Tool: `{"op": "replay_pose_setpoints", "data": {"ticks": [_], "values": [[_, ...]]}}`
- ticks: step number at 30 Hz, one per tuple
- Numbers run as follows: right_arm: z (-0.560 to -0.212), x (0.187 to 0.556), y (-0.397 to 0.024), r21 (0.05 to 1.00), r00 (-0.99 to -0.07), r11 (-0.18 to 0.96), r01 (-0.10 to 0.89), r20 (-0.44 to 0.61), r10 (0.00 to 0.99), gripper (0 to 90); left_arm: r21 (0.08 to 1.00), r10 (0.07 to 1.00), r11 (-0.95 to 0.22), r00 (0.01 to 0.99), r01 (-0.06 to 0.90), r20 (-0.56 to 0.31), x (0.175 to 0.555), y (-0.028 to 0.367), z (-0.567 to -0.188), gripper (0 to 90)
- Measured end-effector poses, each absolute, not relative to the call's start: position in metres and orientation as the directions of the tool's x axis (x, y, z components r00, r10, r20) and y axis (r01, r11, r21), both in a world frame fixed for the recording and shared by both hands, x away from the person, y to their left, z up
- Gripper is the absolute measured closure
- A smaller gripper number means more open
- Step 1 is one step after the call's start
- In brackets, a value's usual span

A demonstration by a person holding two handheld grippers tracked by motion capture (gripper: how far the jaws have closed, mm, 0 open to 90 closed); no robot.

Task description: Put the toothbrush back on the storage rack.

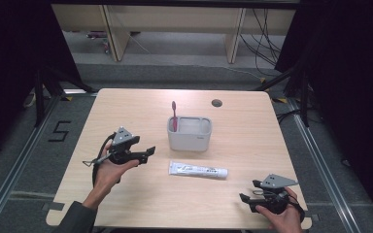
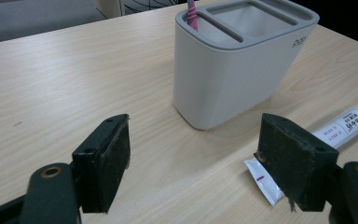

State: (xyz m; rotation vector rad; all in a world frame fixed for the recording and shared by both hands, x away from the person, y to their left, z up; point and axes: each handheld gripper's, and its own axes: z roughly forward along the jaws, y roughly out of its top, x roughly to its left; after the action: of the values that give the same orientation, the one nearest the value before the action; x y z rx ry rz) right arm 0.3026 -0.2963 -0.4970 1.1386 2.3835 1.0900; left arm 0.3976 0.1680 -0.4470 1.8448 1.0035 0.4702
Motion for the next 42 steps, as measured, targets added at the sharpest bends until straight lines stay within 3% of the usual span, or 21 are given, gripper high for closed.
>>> {"op": "replay_pose_setpoints", "data": {"ticks": [25,36,42], "values": [[-0.497,0.304,-0.3,0.742,-0.658,0.413,0.528,0.049,0.751,27.2,0.855,0.794,-0.205,0.592,0.476,-0.139,0.373,0.192,-0.473,23.3],[-0.497,0.302,-0.299,0.737,-0.644,0.381,0.558,0.096,0.759,27.2,0.845,0.783,-0.249,0.611,0.473,-0.111,0.358,0.197,-0.48,22.2],[-0.497,0.302,-0.301,0.751,-0.652,0.401,0.524,0.05,0.757,27.1,0.829,0.779,-0.284,0.62,0.482,-0.093,0.351,0.201,-0.487,20.3]]}}
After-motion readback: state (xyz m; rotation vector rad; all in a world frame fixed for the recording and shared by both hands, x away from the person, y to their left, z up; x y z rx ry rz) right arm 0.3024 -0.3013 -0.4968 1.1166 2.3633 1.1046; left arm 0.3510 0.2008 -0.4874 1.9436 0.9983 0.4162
